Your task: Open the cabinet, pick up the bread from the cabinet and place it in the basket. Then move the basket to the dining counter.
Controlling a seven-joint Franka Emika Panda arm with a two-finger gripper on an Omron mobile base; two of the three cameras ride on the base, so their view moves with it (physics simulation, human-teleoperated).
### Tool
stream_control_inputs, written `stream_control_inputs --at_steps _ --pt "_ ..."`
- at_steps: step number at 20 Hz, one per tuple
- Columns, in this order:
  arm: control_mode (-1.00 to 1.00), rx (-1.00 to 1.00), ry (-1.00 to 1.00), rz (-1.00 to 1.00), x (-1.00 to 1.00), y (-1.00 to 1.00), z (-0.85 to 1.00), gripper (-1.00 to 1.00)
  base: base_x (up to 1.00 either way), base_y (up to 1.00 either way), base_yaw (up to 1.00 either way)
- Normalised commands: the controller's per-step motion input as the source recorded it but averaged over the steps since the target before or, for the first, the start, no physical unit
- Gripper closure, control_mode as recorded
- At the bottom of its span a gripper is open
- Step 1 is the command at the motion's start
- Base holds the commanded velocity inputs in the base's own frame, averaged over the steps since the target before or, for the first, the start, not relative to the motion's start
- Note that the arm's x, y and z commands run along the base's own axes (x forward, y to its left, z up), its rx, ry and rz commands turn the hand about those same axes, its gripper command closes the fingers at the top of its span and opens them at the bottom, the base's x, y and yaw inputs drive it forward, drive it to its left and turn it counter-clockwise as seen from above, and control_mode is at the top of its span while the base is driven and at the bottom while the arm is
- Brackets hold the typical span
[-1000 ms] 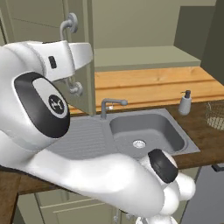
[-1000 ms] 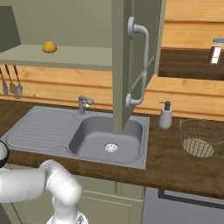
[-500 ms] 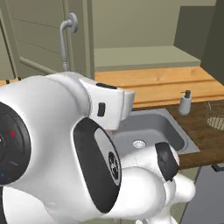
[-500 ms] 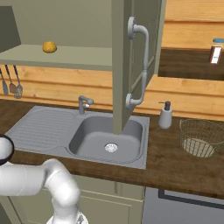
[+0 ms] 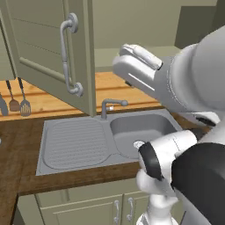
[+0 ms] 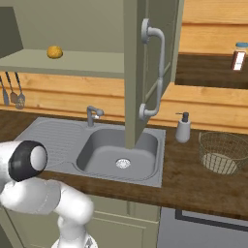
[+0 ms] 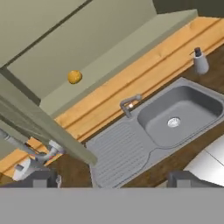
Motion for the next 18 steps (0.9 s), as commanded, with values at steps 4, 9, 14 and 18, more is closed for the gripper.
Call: stream_control_inputs --at_steps 4,9,14,18 --pt "-1.0 0.5 0.3 0.13 0.0 -0.42 -0.01 -1.0 0.0 0.0 0.0" --pt "-1.0 0.47 0.19 0.25 0.15 -0.01 -0.53 -1.0 0.0 0.0 0.0" --pt "-1.0 0.37 0.02 0.21 0.08 0.07 -0.62 -1.0 0.0 0.0 0.0" --pt "-1.0 0.37 0.12 0.07 0.01 -0.19 -0.36 -1.0 0.0 0.0 0.0"
